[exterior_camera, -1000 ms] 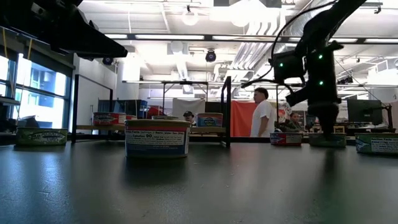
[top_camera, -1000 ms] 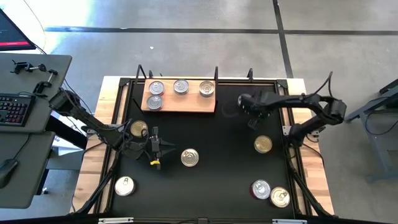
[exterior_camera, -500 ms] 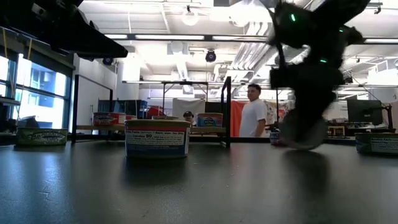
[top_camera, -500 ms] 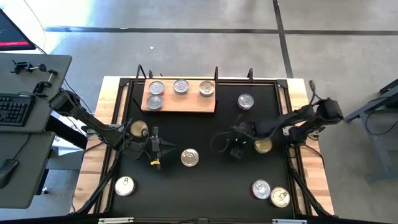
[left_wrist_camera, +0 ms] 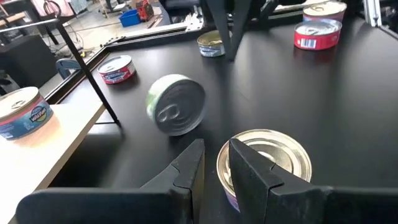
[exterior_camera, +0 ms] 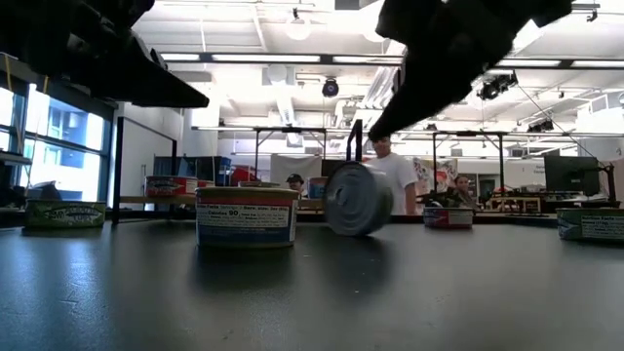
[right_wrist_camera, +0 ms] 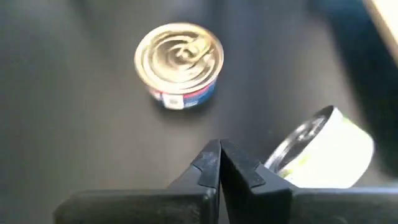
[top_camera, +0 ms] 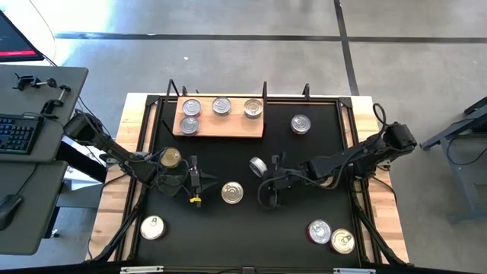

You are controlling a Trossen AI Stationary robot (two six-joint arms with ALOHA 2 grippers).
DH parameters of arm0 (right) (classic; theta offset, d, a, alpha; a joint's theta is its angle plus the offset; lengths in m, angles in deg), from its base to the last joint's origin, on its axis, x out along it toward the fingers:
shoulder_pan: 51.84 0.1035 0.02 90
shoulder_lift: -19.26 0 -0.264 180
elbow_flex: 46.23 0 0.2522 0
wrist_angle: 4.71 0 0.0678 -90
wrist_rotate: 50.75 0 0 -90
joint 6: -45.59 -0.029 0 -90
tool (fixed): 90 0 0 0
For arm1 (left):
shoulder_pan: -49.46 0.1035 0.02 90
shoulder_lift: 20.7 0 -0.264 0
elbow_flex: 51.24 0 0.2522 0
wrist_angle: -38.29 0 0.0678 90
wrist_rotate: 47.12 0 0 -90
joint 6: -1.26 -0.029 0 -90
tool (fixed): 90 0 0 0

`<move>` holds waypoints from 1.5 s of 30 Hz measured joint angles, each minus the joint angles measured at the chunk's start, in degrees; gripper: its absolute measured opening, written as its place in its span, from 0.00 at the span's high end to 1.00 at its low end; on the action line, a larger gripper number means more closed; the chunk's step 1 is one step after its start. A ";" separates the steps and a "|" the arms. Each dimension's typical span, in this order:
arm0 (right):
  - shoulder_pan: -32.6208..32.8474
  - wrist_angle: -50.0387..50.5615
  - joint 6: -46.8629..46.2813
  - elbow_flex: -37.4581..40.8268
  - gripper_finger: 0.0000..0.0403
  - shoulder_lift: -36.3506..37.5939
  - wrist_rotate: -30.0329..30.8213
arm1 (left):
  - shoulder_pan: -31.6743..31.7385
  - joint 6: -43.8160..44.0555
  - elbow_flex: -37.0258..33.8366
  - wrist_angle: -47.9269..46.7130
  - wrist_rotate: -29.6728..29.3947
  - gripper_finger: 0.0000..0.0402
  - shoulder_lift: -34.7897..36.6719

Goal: Stack canned seafood by type on shelf
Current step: Put the green tuna can on the shelf aligned with the green tuna can

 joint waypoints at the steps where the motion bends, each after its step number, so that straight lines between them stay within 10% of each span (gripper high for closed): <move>1: -0.09 0.07 -0.20 -0.32 0.99 -0.05 1.30 | 0.00 0.04 0.00 0.05 0.00 0.84 -0.21; 15: -10.94 -4.38 -2.35 -0.54 0.36 -7.09 8.44 | 0.37 0.04 0.00 0.15 -0.02 0.84 -1.17; 22: -13.30 -21.57 -4.29 -0.55 0.30 -17.71 10.18 | 0.37 0.50 0.00 0.09 -0.02 0.84 -1.17; 29: -14.91 -28.97 -6.46 -0.54 0.37 -21.68 13.85 | 0.37 0.52 0.00 0.12 -0.02 0.84 -1.17; 42: -15.17 -32.75 -3.40 -0.56 0.96 -21.70 8.06 | 0.37 -2.27 0.00 0.04 -0.02 0.84 -1.17; 45: -15.01 -32.76 -2.06 -0.56 0.97 -21.70 7.90 | 0.37 -3.00 0.00 0.04 -0.02 0.84 -1.17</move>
